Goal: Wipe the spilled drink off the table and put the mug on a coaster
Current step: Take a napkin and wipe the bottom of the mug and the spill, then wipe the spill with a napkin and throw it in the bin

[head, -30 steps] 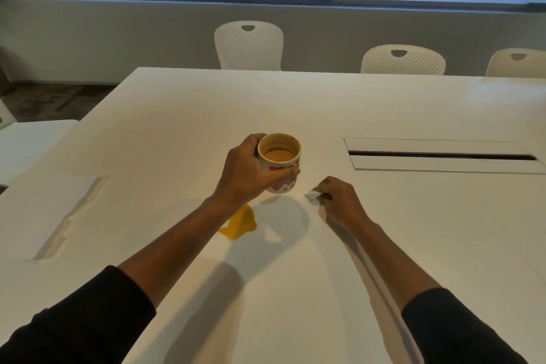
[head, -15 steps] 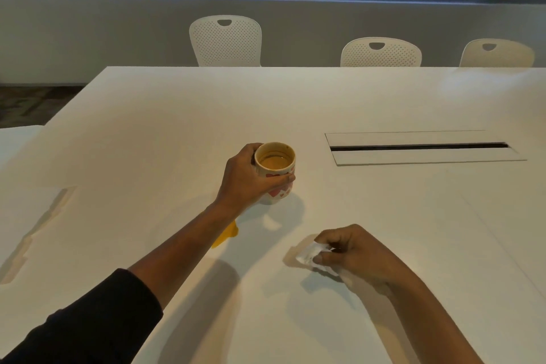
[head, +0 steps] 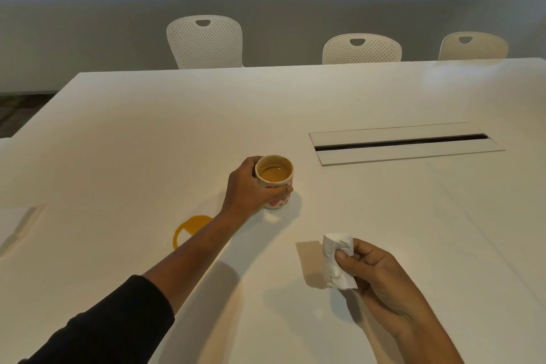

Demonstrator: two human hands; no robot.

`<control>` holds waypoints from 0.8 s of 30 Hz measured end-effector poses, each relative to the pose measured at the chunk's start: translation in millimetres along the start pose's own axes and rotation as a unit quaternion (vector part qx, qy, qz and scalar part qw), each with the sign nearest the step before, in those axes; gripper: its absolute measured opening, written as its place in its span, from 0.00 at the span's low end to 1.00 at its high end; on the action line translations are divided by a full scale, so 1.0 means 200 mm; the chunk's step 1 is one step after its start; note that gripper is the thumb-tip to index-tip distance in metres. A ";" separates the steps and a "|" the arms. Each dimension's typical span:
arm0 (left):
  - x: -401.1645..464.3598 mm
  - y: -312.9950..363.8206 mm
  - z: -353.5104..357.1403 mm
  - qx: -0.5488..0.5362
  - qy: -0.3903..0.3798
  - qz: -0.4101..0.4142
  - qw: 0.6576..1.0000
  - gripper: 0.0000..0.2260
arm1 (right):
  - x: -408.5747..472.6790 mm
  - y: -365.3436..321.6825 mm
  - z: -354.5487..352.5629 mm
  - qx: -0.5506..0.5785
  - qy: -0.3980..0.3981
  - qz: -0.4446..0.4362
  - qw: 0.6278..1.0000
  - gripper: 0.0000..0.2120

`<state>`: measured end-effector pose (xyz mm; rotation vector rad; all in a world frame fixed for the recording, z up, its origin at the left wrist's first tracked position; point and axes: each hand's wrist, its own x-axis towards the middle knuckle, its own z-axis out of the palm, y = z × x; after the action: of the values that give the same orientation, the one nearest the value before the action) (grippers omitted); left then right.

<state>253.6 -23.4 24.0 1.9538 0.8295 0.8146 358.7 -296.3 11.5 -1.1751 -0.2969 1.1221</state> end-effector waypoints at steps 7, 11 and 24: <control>0.01 -0.02 0.05 -0.003 -0.008 -0.002 1.000 0.37 | -0.01 0.05 -0.04 0.017 0.027 -0.007 0.999 0.20; 0.02 -0.03 0.06 -0.008 -0.012 -0.006 1.000 0.37 | -0.03 0.07 -0.05 0.017 0.035 -0.007 0.999 0.20; 0.00 -0.01 0.06 -0.007 -0.035 -0.040 0.999 0.48 | -0.07 0.08 -0.05 0.016 0.050 -0.021 0.998 0.22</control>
<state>261.7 -27.7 17.5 1.9124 0.8527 0.6999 351.0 -314.5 -0.8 -1.1873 -0.2250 1.0240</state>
